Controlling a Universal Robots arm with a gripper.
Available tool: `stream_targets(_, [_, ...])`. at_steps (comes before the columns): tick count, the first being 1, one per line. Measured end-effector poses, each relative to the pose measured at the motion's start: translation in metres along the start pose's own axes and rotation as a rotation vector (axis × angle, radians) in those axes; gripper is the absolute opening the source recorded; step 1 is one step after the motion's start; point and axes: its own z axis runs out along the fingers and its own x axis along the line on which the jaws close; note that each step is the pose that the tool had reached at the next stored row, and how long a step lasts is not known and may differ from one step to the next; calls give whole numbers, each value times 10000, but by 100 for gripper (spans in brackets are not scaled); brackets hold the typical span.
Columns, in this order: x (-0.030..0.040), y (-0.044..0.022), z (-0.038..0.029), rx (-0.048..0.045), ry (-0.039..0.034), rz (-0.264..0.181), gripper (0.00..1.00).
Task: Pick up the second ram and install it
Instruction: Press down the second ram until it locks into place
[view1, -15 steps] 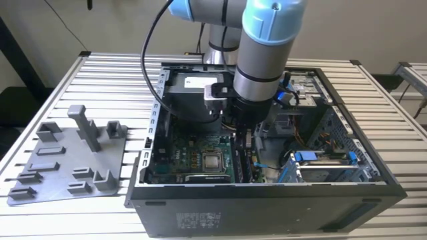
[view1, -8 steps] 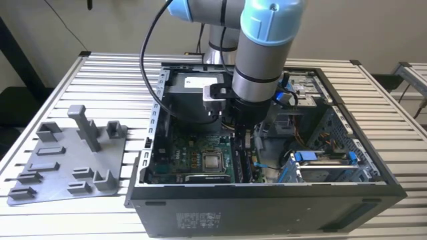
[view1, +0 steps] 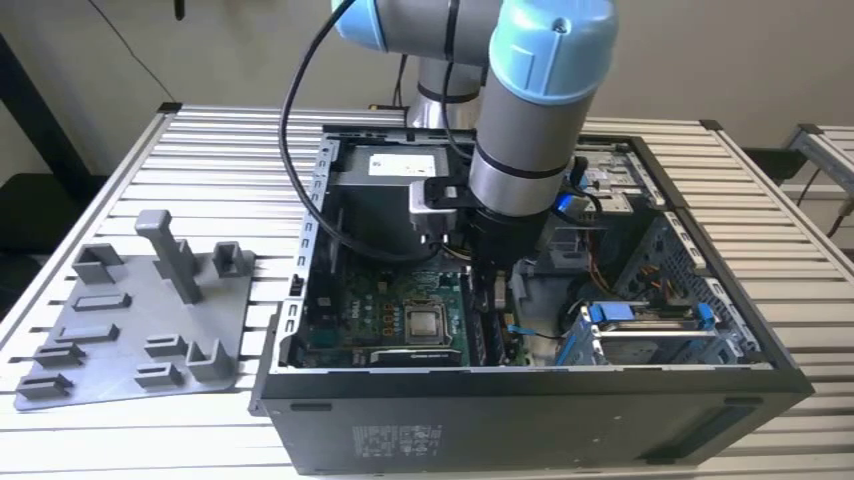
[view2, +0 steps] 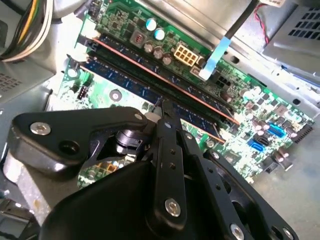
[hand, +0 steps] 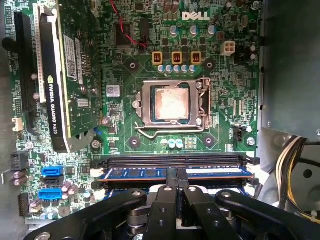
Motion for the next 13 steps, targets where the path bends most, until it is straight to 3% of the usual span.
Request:
stream_targets(9, [5, 0, 127, -4, 20, -1, 11])
stream_targets(11, [0, -1, 101, -4, 17, 0, 11])
stream_targets(12, [-4, -1, 72, 6, -30, 0, 11])
stream_targets(13, [-3, -1, 26, 3, -17, 0, 11])
